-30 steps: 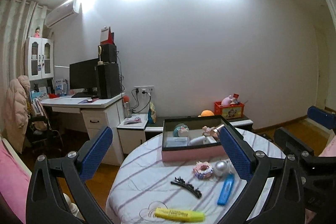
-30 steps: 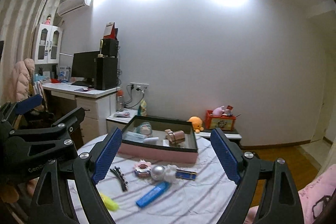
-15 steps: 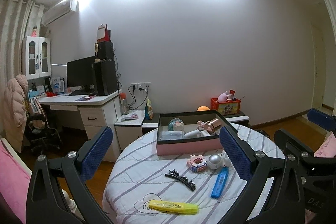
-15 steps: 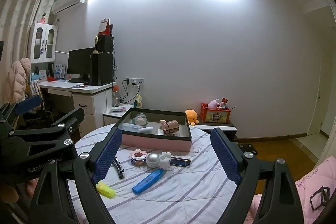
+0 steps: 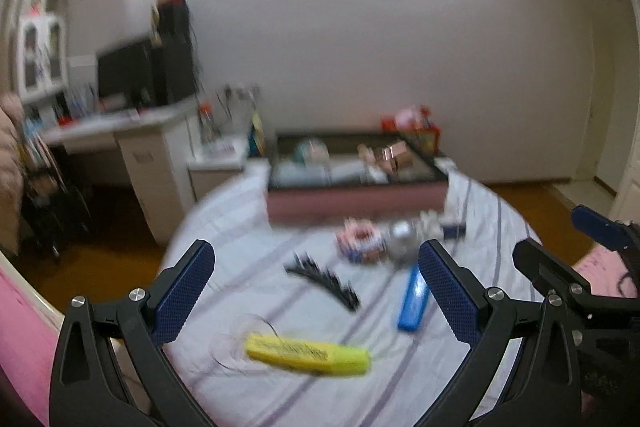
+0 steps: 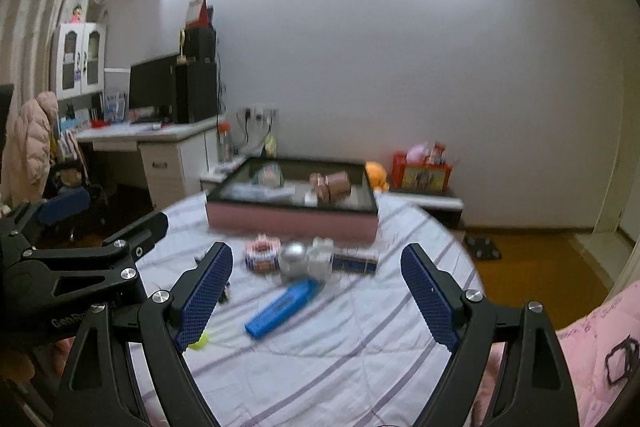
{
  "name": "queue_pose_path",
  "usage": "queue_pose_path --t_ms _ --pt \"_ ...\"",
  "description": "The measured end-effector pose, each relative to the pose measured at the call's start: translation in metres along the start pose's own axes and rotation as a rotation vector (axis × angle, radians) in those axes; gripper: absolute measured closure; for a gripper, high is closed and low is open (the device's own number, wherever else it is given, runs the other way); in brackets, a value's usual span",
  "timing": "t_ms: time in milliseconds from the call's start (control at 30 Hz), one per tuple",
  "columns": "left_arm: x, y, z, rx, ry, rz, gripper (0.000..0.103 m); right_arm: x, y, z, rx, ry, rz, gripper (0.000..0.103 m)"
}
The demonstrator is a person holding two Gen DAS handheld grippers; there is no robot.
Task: Organize rigid objects
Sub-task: 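Withdraw both tools from the pink box back over the bed, then grasp the white astronaut figure with the right tool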
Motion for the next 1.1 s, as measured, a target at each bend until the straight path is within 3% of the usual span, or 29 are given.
queue_pose_path --t_ms 167,400,633,800,833,1100 --pt "-0.024 -0.002 0.041 0.021 -0.118 0.012 0.0 -0.021 0.017 0.038 0.011 -0.088 0.057 0.015" --pt "-0.029 -0.017 0.073 0.051 -0.172 0.013 0.0 -0.033 0.033 0.104 0.059 -0.226 0.139 0.015" --pt "-0.034 -0.034 0.095 0.067 -0.227 0.005 0.0 -0.041 0.014 0.167 0.126 -0.374 0.154 0.015" --pt "-0.032 -0.039 0.103 0.054 -0.245 -0.011 0.0 -0.045 0.009 0.191 0.108 -0.418 0.127 0.018" --pt "-0.03 -0.038 0.105 0.053 -0.244 -0.01 0.0 -0.045 0.009 0.193 0.117 -0.419 0.132 0.029" --pt "-0.016 -0.002 0.121 -0.002 -0.249 0.042 0.0 -0.042 0.025 0.18 0.112 -0.39 0.11 0.03"
Point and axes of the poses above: each gripper's, at about its wrist camera, not at the fingertips, and z roughly the way its jaws point, y to its right, x to its top, the point moved 8 cm from there along z, roughly the way its jaws point, and after that the axes turned 5 degrees about x, right-handed, at the moved point
